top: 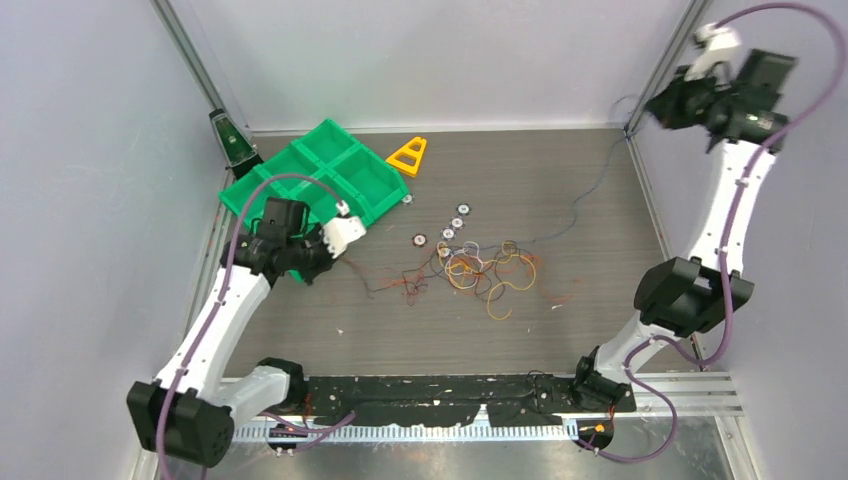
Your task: Untangle the cables
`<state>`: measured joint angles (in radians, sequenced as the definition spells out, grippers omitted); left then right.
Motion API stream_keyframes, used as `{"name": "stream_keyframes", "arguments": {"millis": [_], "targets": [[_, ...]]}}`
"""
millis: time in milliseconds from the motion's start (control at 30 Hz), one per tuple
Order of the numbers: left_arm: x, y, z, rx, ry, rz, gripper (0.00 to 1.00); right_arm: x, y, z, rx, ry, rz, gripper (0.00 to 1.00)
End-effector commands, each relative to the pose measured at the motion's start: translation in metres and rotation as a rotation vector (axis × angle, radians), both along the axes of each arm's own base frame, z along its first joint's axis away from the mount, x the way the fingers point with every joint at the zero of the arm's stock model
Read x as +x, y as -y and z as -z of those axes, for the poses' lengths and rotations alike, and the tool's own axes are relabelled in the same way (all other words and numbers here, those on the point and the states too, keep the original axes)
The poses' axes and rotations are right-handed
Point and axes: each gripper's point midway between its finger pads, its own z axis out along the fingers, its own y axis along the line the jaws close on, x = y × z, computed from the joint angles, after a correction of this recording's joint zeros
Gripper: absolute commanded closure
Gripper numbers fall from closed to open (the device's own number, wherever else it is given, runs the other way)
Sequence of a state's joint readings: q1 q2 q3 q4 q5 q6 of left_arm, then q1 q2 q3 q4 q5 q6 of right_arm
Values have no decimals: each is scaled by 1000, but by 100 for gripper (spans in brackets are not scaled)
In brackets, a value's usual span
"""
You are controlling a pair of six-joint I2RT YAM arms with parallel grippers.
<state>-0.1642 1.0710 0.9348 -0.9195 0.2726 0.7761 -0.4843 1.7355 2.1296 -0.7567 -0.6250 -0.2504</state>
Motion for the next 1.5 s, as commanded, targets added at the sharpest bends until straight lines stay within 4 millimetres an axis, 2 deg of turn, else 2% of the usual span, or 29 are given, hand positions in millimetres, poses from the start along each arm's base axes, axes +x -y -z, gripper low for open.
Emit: {"name": "stream_keyframes", "arguments": {"millis": [0,33,67,100,133,167,200,233,300,367,433,567,700,800,867,933,1067,1267,1367,1400,1467], "targets": [[-9,90,-79,-406,27,47,100,-43,-128,68,63,-210,-427,95],[-7,103,-96,-471,22,54,100,-55,-153,90,84,-268,-494,95],[-5,114,-111,-531,19,59,100,-60,-165,102,78,-293,-531,94],[-2,122,-126,-579,21,60,100,-72,-185,124,87,-359,-584,93],[0,129,-137,-614,26,64,100,-78,-196,135,59,-382,-632,83],[0,135,-147,-642,32,77,100,-92,-214,153,53,-454,-689,68],[1,139,-151,-652,35,86,100,-97,-221,160,30,-470,-728,60],[2,140,-152,-645,36,89,100,-106,-232,170,30,-511,-763,47],[6,135,-139,-586,31,75,100,-109,-242,177,14,-529,-791,32],[9,120,-112,-479,24,57,100,-108,-249,180,-12,-532,-803,28],[10,104,-84,-404,17,37,100,-108,-253,183,-32,-531,-809,27],[4,81,-35,-290,-6,43,100,-120,-279,192,-15,-552,-876,29],[1,73,-7,-236,-18,57,100,-125,-318,208,11,-556,-928,31],[3,76,-6,-248,-34,49,100,-120,-352,224,-40,-546,-960,34],[6,79,-9,-261,-39,45,100,-116,-367,238,-69,-570,-965,38],[7,80,-8,-266,-44,44,100,-114,-379,249,-76,-601,-978,43],[8,82,-3,-273,-49,41,100,-112,-399,268,-118,-616,-1001,45],[10,86,-2,-291,-62,33,100,-118,-416,298,-190,-667,-1027,28],[12,87,-2,-301,-70,18,99,-120,-423,318,-258,-683,-1013,26],[12,87,-3,-303,-72,14,99,-119,-423,322,-276,-687,-1009,28],[13,84,-5,-303,-72,-2,99,-114,-416,336,-331,-706,-980,49]]}}
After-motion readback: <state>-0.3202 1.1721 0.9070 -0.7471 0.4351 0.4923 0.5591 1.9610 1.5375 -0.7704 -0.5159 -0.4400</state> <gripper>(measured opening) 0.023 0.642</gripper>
